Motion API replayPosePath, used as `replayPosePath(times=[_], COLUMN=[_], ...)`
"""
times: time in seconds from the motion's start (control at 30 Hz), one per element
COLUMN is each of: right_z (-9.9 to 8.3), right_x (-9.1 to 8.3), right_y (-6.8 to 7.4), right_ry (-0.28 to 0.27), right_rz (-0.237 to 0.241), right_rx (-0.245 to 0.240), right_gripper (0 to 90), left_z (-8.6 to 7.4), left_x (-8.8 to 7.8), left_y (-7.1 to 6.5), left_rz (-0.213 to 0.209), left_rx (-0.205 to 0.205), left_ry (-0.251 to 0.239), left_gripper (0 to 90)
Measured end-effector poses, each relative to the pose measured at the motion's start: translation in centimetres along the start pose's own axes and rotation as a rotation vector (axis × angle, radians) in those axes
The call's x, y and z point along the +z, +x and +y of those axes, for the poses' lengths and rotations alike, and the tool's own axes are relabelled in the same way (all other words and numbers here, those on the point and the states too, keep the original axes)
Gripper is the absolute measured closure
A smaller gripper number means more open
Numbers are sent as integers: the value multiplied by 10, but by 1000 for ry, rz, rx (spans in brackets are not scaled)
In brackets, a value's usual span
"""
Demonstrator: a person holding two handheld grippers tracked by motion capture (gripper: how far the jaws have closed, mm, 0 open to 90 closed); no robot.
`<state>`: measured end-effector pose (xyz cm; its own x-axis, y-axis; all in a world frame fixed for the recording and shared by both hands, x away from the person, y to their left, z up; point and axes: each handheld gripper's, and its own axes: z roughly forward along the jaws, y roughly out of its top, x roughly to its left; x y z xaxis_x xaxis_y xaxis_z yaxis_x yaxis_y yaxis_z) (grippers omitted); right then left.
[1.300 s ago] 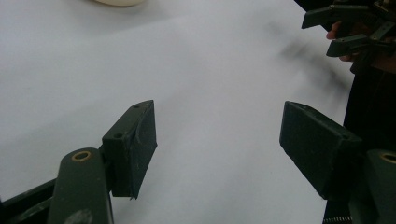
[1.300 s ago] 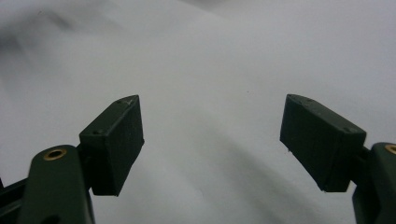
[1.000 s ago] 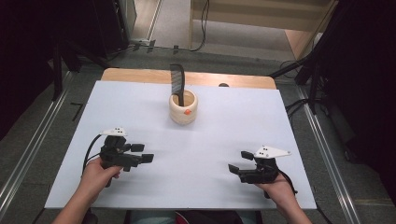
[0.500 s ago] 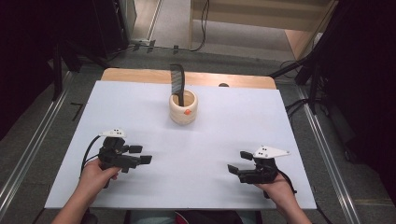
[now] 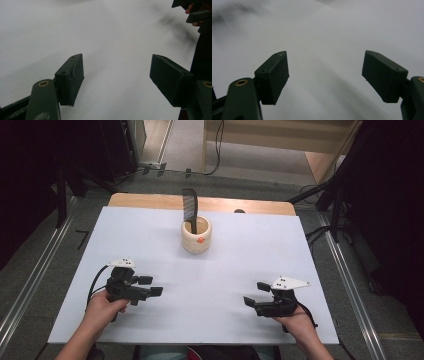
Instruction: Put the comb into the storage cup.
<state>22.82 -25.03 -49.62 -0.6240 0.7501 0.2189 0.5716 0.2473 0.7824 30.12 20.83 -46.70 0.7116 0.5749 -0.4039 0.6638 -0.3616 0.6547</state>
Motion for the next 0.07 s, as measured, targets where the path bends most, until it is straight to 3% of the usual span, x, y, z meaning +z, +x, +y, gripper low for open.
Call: replayPosePath(times=[0.07], right_z=[0], right_x=[0], right_y=[0], right_ry=[2], right_rz=[2], right_rx=[4], right_gripper=[197], left_z=[0], left_x=[0], left_y=[0], left_rz=[3], left_rx=[-3], left_ry=[3], left_gripper=[281])
